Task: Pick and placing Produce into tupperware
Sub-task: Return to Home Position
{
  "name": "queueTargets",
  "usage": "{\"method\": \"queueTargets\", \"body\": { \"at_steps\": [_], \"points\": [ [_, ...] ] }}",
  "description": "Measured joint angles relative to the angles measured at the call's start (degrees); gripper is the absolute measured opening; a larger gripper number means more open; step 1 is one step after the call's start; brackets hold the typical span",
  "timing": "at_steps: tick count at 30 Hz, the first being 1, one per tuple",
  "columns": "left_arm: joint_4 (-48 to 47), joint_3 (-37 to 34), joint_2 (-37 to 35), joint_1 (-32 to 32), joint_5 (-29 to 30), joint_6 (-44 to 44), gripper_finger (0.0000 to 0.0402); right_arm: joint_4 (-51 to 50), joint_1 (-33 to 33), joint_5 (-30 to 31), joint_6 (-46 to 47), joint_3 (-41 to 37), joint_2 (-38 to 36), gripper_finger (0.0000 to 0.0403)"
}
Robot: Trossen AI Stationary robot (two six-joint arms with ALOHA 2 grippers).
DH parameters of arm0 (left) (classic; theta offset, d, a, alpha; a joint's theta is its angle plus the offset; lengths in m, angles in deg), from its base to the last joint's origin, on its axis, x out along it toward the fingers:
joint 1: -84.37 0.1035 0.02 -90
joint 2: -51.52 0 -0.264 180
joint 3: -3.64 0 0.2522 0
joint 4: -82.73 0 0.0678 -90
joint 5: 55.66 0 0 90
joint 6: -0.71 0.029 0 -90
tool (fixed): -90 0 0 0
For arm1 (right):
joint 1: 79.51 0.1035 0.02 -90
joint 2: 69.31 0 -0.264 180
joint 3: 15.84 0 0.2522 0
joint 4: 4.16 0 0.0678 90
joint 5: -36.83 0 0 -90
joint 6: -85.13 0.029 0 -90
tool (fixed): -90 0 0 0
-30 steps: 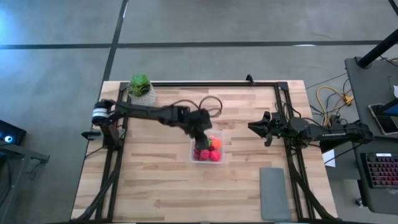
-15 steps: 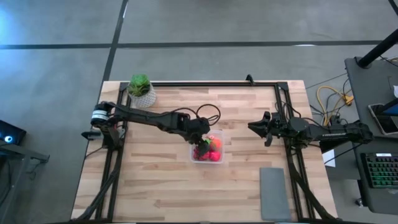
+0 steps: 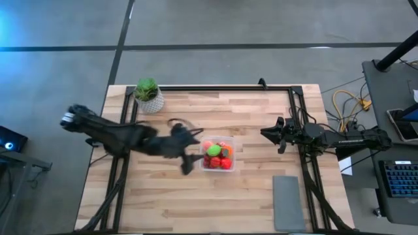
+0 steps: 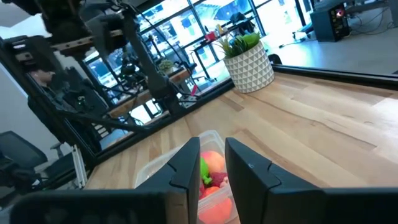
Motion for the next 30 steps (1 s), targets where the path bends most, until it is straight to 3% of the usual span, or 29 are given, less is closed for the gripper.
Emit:
{"method": "queueTargets", "body": {
  "at_steps": [5, 11, 15, 22, 30],
  "points": [
    [8.0, -10.3, -8.9, -4.9, 1.9, 1.6, 0.0266, 0.0, 0.0, 0.0, 0.0, 0.0, 0.0, 0.0071],
    [34.8, -33.4, -16.4, -3.7, -6.9, 1.7, 0.0266, 0.0, 0.0, 0.0, 0.0, 0.0, 0.0, 0.0079],
    [47.3, -43.4, -21.2, -1.9, -7.6, 5.0, 0.0266, 0.0, 0.0, 0.0, 0.0, 0.0, 0.0, 0.0078],
    [46.2, -53.0, -31.1, 4.9, -5.5, 9.1, 0.0266, 0.0, 0.0, 0.0, 0.0, 0.0, 0.0, 0.0069],
    [44.9, -60.6, -44.5, 5.4, -6.6, 12.3, 0.0266, 0.0, 0.0, 0.0, 0.0, 0.0, 0.0, 0.0074]
  ]
}}
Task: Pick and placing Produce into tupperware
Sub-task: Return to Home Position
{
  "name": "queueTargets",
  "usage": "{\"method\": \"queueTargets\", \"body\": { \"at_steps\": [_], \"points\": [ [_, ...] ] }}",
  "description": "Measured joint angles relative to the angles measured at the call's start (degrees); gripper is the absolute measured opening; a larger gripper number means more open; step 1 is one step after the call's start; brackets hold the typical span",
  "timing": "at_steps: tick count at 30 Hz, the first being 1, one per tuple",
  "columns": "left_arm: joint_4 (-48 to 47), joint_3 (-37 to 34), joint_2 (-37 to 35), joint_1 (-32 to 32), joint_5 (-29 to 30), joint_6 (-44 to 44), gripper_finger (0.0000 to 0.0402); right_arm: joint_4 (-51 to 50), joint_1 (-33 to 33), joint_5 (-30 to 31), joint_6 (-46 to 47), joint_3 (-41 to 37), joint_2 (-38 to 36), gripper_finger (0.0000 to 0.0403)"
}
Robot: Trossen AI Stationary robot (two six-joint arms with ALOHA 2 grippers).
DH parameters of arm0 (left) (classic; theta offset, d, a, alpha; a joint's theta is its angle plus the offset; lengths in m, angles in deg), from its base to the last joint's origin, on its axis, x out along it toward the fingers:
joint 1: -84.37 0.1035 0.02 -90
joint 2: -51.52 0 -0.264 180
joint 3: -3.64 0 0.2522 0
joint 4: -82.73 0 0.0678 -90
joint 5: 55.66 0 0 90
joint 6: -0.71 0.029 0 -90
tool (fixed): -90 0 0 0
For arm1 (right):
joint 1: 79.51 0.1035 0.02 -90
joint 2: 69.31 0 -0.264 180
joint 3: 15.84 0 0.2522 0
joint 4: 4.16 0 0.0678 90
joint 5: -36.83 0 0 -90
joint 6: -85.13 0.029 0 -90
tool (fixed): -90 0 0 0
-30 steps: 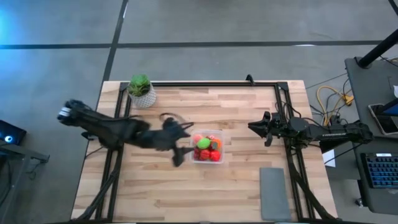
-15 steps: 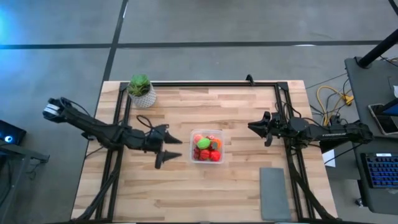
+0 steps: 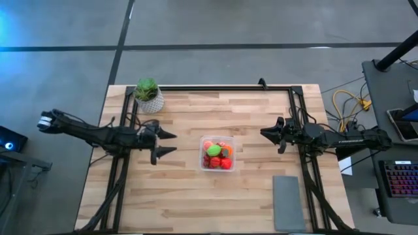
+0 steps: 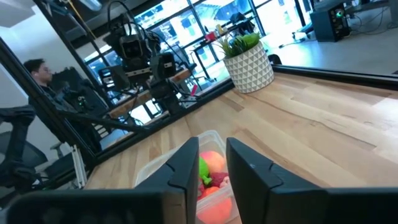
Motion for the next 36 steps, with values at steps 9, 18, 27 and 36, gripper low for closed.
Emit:
{"method": "queueTargets", "body": {
  "at_steps": [9, 18, 27, 36],
  "points": [
    [-0.2, -5.7, -9.5, 0.0, 1.6, 0.0, 0.0266, 0.0, 0.0, 0.0, 0.0, 0.0, 0.0, 0.0081],
    [-3.7, -9.3, -14.2, 0.0, 10.0, 3.4, 0.0266, 0.0, 0.0, 0.0, 0.0, 0.0, 0.0, 0.0076],
    [-4.3, -13.5, -20.5, 0.0, 10.5, 3.0, 0.0266, 0.0, 0.0, 0.0, 0.0, 0.0, 0.0, 0.0077],
    [-8.0, -16.3, -27.3, 0.0, 10.4, 3.0, 0.0266, 0.0, 0.0, 0.0, 0.0, 0.0, 0.0, 0.0078]
  ]
}}
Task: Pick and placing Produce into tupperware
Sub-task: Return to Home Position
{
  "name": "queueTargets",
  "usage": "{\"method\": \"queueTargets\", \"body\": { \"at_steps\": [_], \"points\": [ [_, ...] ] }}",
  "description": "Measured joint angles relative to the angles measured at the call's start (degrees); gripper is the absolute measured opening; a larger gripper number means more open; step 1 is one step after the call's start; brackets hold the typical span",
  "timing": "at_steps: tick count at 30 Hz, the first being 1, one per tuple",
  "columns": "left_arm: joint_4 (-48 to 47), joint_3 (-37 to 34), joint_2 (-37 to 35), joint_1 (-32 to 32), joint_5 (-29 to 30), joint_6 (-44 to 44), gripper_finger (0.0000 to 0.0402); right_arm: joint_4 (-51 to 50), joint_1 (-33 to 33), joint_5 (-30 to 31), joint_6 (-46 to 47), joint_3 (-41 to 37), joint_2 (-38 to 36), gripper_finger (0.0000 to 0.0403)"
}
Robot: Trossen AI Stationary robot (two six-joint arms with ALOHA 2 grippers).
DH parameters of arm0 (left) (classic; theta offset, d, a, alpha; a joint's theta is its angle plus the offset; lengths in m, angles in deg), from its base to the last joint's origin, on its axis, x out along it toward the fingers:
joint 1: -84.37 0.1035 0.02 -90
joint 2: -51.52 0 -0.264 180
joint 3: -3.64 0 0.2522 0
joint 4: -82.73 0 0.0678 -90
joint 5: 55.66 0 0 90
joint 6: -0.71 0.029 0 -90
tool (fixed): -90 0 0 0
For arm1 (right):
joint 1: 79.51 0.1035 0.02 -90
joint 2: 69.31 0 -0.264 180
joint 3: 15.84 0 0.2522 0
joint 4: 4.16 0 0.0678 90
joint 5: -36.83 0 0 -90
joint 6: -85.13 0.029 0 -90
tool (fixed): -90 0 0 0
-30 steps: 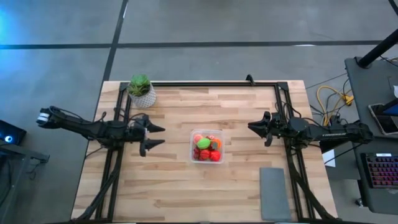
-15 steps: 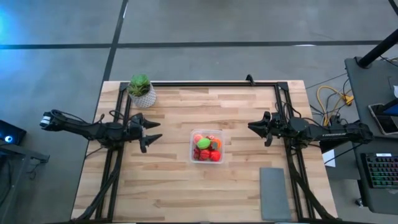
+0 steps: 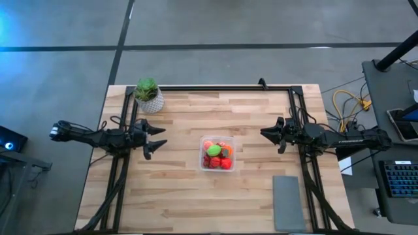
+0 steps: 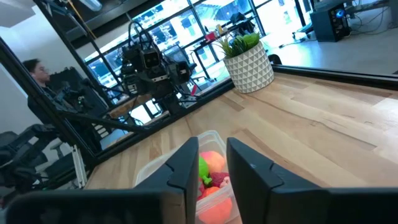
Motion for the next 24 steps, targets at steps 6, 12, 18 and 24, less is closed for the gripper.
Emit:
{"method": "queueTargets", "body": {
  "at_steps": [6, 12, 18, 24],
  "points": [
    [-0.1, 0.0, -1.1, 0.0, 0.0, 0.0, 0.0266, 0.0, 0.0, 0.0, 0.0, 0.0, 0.0, 0.0070],
    [-0.1, 0.0, -0.2, 0.0, 0.0, 0.0, 0.0266, 0.0, 0.0, 0.0, 0.0, 0.0, 0.0, 0.0075],
    [-0.1, 0.0, 1.0, 0.0, 0.0, 0.0, 0.0266, 0.0, 0.0, 0.0, 0.0, 0.0, 0.0, 0.0081],
    [0.0, 0.0, 2.0, 0.0, 0.0, 0.0, 0.0266, 0.0, 0.0, 0.0, 0.0, 0.0, 0.0, 0.0076]
  ]
}}
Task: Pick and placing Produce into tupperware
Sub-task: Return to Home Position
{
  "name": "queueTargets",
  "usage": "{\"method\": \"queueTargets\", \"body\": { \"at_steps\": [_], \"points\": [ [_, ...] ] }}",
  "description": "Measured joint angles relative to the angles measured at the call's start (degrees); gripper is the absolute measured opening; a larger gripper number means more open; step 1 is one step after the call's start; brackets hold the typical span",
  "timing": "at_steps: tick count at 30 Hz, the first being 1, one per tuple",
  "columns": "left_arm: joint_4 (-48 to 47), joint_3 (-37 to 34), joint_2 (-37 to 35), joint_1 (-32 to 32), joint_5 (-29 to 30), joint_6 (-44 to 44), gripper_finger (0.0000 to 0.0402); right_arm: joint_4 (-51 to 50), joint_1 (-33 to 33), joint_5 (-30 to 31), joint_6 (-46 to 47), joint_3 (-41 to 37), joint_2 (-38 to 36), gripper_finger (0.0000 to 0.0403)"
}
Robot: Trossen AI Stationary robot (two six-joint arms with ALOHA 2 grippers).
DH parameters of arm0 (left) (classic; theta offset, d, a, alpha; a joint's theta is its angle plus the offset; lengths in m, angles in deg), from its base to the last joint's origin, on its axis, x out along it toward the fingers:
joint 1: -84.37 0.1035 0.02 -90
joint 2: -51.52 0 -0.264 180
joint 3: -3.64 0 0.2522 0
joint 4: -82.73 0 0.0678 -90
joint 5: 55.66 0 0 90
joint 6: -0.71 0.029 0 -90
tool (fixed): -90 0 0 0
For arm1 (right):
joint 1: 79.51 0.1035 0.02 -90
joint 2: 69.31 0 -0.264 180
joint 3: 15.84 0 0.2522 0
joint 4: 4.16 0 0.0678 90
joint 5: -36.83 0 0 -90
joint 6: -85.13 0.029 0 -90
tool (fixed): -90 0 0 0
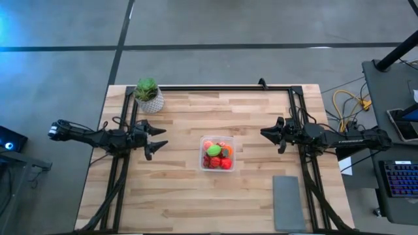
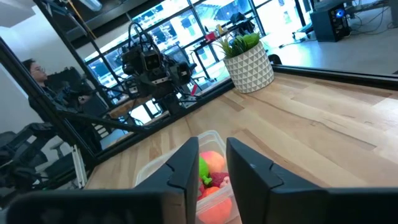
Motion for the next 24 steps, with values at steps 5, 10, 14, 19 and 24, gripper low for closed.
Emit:
{"method": "queueTargets", "body": {
  "at_steps": [5, 10, 14, 19, 24],
  "points": [
    [0.0, 0.0, 0.7, 0.0, 0.0, 0.0, 0.0266, 0.0, 0.0, 0.0, 0.0, 0.0, 0.0, 0.0071],
    [0.0, 0.0, 1.4, 0.0, 0.0, 0.0, 0.0266, 0.0, 0.0, 0.0, 0.0, 0.0, 0.0, 0.0072],
    [0.0, 0.0, 1.8, 0.0, 0.0, 0.0, 0.0266, 0.0, 0.0, 0.0, 0.0, 0.0, 0.0, 0.0077],
    [0.0, 0.0, 2.1, 0.0, 0.0, 0.0, 0.0266, 0.0, 0.0, 0.0, 0.0, 0.0, 0.0, 0.0079],
    [0.0, 0.0, 2.0, 0.0, 0.0, 0.0, 0.0266, 0.0, 0.0, 0.0, 0.0, 0.0, 0.0, 0.0072]
  ]
}}
